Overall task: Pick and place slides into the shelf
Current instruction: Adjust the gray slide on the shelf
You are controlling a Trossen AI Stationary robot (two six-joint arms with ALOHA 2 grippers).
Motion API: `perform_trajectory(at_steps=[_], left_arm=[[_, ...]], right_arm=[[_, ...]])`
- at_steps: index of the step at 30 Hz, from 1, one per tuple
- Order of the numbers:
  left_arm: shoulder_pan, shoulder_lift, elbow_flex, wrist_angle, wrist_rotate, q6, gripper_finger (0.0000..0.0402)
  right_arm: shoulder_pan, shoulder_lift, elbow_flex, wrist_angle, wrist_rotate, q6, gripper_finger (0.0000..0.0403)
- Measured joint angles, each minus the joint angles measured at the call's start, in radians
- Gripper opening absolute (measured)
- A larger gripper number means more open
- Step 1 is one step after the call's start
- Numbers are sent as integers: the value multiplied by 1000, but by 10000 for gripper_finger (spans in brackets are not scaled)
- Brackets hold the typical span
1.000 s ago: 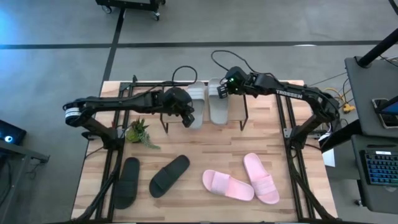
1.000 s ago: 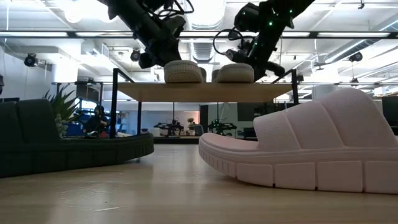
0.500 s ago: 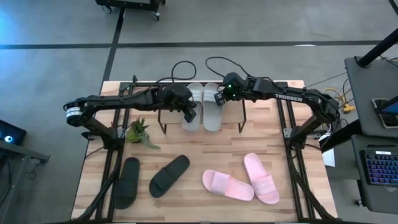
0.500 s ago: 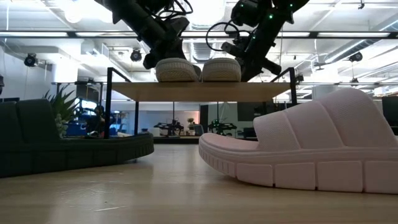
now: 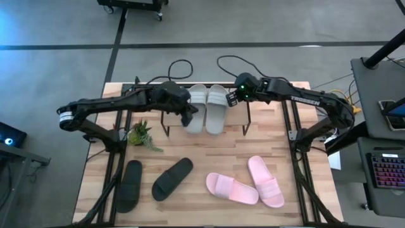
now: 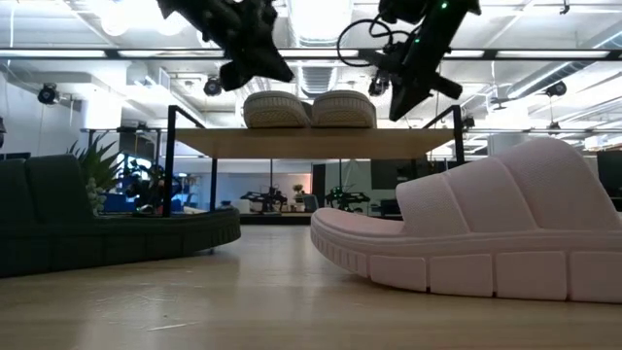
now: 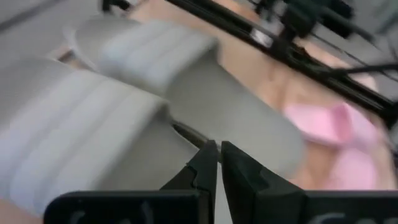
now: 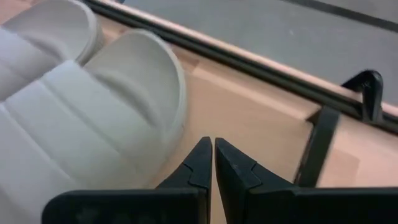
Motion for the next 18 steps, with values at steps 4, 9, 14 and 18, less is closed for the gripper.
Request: perform_trajectory(at_steps=[4,9,14,18], left_arm=[[-24,-38,0,-164,94,29,8],[-70,-43,0,-304,100,83,8],[-97,-24,0,-304,106,84,8],[-126,-22,0,-305,146,90,8]], right_arm=[[24,-23,0,-69,-41,33,13],[81,-26,0,-86,-48,74,13],[132,-23,0,-84,-48,116,13],[162,-23,0,-86,-48,156,13]])
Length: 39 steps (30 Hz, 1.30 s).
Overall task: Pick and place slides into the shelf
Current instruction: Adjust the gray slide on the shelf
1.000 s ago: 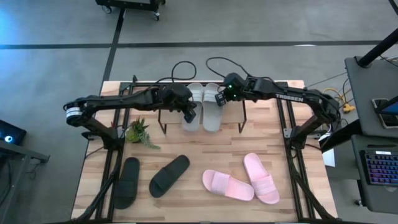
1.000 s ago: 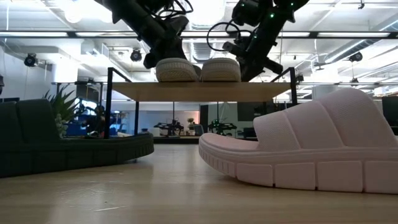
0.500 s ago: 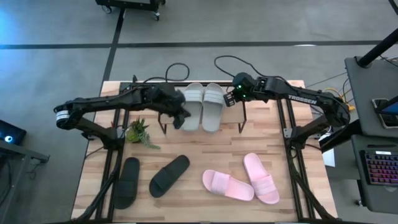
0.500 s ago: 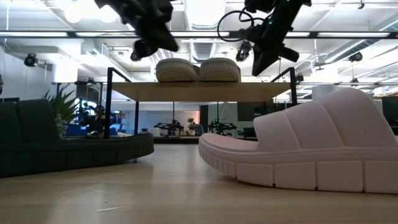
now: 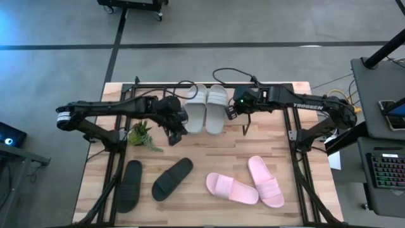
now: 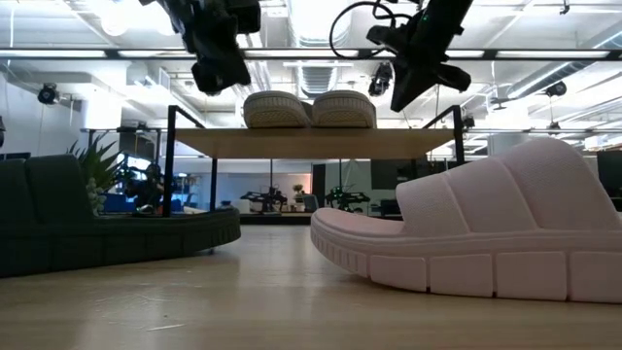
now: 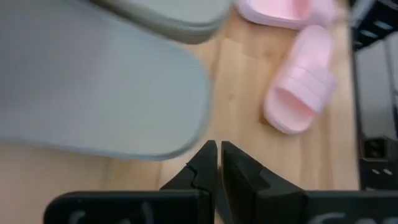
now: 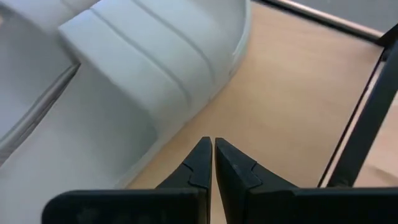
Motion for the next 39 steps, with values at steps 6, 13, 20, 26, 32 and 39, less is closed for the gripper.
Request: perform_trajectory(at_steps=[6,13,20,26,32,39], left_arm=[[-63,3,0,-2,7,31,8],[-113,56,0,-2,-195,103,8],[-112,105,0,68,-283,149,8],[-111,120,0,81,-280,148,8],[-129,75,0,-55,-260,137,8],[-128,25,0,-62,-302,118,8]], right_arm=[[44,1,0,0,1,56,13],[118,1,0,0,50,128,13],[190,1,0,-1,101,207,13],[234,1,0,-1,106,257,13],[285,15,-5,14,99,326,13],[338,135,-4,156,19,325,13]])
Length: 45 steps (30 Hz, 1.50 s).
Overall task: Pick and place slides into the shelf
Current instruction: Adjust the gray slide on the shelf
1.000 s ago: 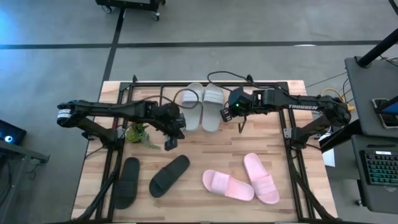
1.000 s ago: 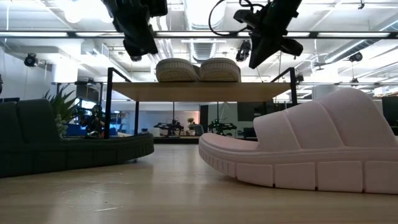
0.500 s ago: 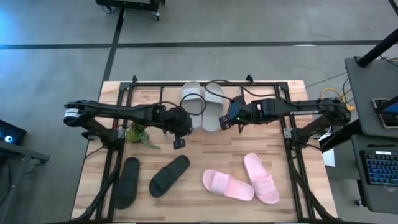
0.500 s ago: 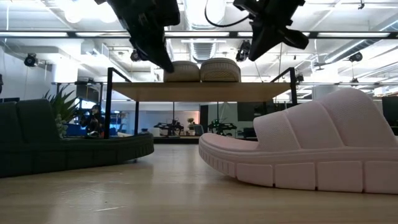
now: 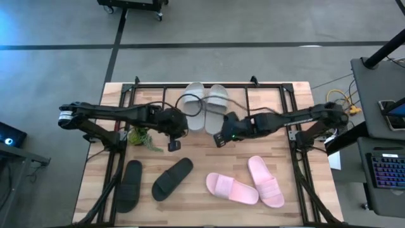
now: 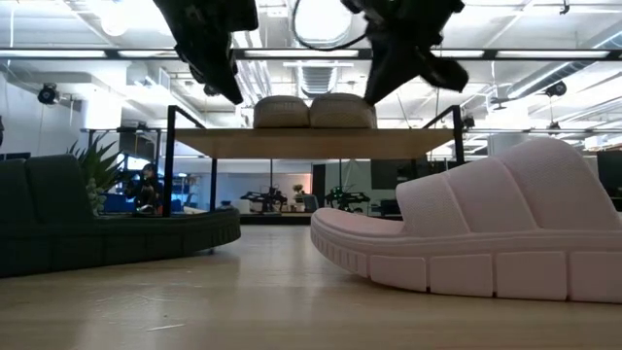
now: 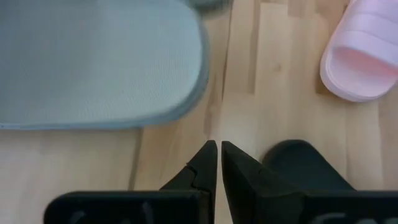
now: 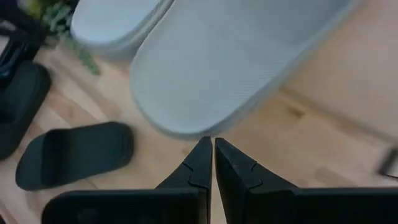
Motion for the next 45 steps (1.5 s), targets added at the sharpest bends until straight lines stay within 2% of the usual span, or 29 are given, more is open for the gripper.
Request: perform_trajectory(at_steps=[11,23,36,45], left_arm=[[0,-16,0,-5,-5,-2,8],[0,-16,0,-3,-6,-1,8],[0,-16,0,-3,-7,0,8],[0,-16,0,-2,-7,1,8]], right_arm=[[50,101,71,13,-22,41,13],[33,107,87,68,18,42,13],[22,107,86,-26,38,75,13],[21,107,86,-24,109,87,13]])
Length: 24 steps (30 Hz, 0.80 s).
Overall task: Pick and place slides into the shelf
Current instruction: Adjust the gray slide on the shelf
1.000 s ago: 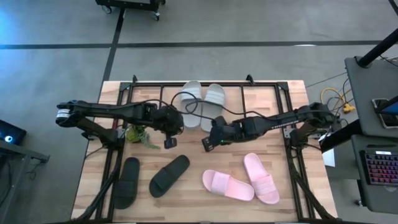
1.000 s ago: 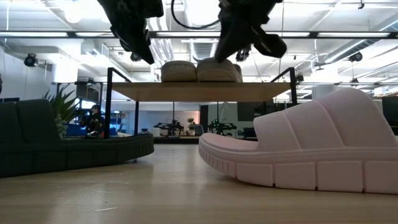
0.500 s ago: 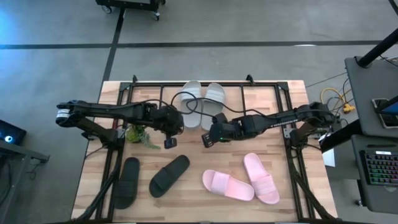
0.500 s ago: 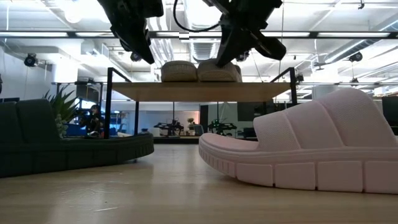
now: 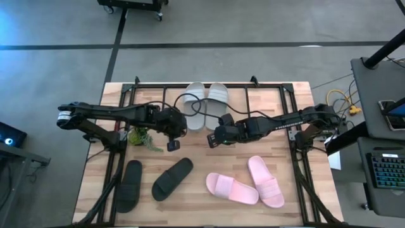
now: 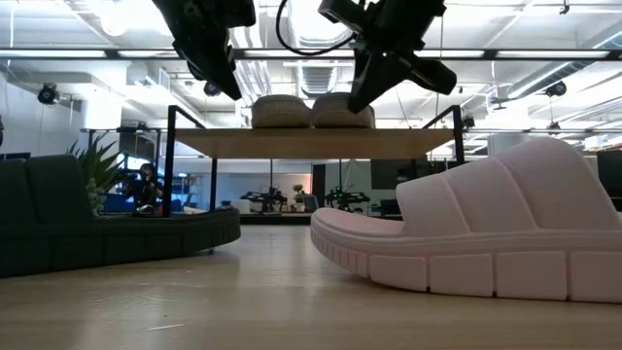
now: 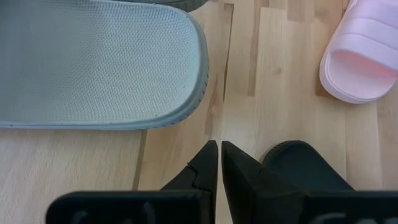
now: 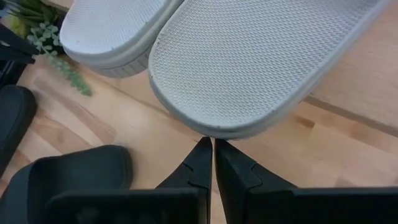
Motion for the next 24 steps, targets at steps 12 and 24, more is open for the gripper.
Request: perform_trajectory(at_steps=[12,24], left_arm=[[0,0,0,-1,0,1,8],[0,-28,0,-55,-5,-1,8]], right_arm=[[10,-10,-1,-17,-18,1,13],[-5,-151,-1,-312,161,123,13]])
